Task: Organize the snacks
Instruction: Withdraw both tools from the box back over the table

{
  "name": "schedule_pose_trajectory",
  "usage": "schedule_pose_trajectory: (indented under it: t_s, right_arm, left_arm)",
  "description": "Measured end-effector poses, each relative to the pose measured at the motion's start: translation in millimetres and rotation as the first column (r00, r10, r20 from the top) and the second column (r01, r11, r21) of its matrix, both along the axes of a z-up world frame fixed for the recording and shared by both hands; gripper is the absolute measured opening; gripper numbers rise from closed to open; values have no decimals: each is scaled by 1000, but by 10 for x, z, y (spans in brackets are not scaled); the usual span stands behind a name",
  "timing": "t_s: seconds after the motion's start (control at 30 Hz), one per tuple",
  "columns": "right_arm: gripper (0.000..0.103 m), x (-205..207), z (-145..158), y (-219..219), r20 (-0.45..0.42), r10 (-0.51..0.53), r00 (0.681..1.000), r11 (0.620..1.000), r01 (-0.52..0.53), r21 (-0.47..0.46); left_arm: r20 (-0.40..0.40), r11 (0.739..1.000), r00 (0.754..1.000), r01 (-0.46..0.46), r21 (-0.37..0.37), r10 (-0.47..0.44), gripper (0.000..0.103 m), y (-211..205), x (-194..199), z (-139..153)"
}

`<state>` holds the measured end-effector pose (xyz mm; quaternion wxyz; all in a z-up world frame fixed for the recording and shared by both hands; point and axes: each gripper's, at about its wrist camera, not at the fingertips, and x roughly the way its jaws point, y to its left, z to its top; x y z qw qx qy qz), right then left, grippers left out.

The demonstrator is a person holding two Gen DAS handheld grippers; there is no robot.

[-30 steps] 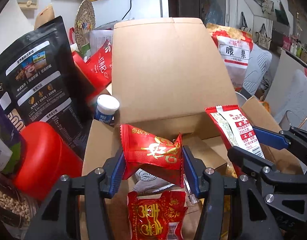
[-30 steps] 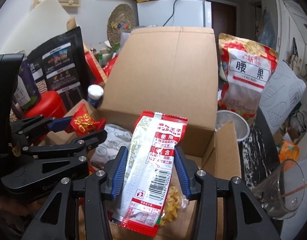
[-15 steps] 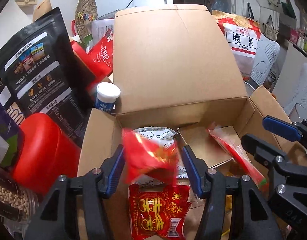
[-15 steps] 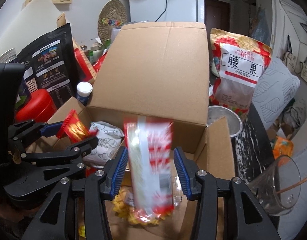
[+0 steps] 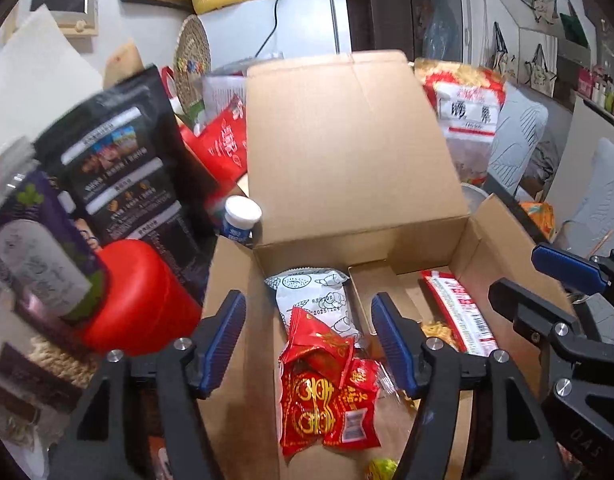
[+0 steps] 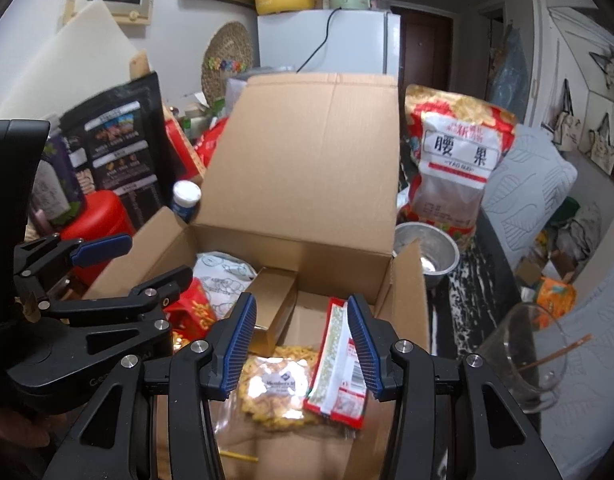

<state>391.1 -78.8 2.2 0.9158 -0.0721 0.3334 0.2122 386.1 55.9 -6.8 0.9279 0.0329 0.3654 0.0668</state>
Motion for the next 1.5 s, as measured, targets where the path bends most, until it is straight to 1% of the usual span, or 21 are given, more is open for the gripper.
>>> schedule_pose_trajectory:
  t_s: [0.17,0.27,0.37,0.53,0.6,0.63,0.67,0.73,0.77,0.83,0.93,1.0,1.17,1.37,1.5]
  right_arm:
    - [47,-235,215,-49,38,-5,999,1000,4,4]
    - [47,-393,342,-81,60,-4,998,1000,4,12]
    - [52,-564,463,-109,87,-4,996,1000,2,20]
    - [53,-867,631,-152,129,0,992,1000,-3,27]
    - [56,-991,679,-183,143,0,990,999,-4,32]
    - [58,-1027,691,-193,146,0,989,999,-5,35]
    - [59,-1088,713,-203,153,1,988,999,-7,37]
    - [59,-1185,745,-219,164,3,987,999,-9,37]
    - [62,-1243,761,-227,170,4,986,999,-10,38]
    - [68,-1340,783,-240,178,5,984,999,-13,44]
    - [70,-1482,799,-248,183,7,983,999,-16,48]
    - [78,-1565,792,-259,187,7,982,999,-16,49]
    - [88,-1811,729,-302,190,-7,982,998,-4,60]
    - [90,-2048,622,-386,170,-32,985,998,21,66]
    - [90,-2184,558,-440,166,-51,985,997,40,71]
  left_arm:
    - [48,1000,999,-3,6,3,65,-20,-265,228]
    - [74,1000,997,-3,-3,3,65,-28,-420,359]
    - [105,1000,994,6,-5,-6,65,-55,-627,493]
    - [135,1000,991,25,-14,-23,65,-82,-913,643]
    - [143,999,989,27,-29,-23,65,-76,-1035,690]
    - [145,999,989,27,-34,-22,70,-75,-1083,704]
    - [150,999,989,25,-35,-19,80,-73,-1136,720]
    - [176,1000,984,19,-23,-14,84,-78,-1273,764]
    - [191,1000,982,15,-13,-13,84,-84,-1348,789]
    - [202,1000,979,17,-8,-15,86,-86,-1451,816]
    - [211,1000,977,24,-5,-23,86,-86,-1605,846]
    - [214,1000,976,28,-3,-26,86,-84,-1694,850]
    - [214,999,976,44,-6,-41,86,-77,-1922,795]
    - [191,998,979,70,-1,-68,86,-81,-2101,689]
    - [186,995,979,93,-18,-88,86,-71,-2239,619]
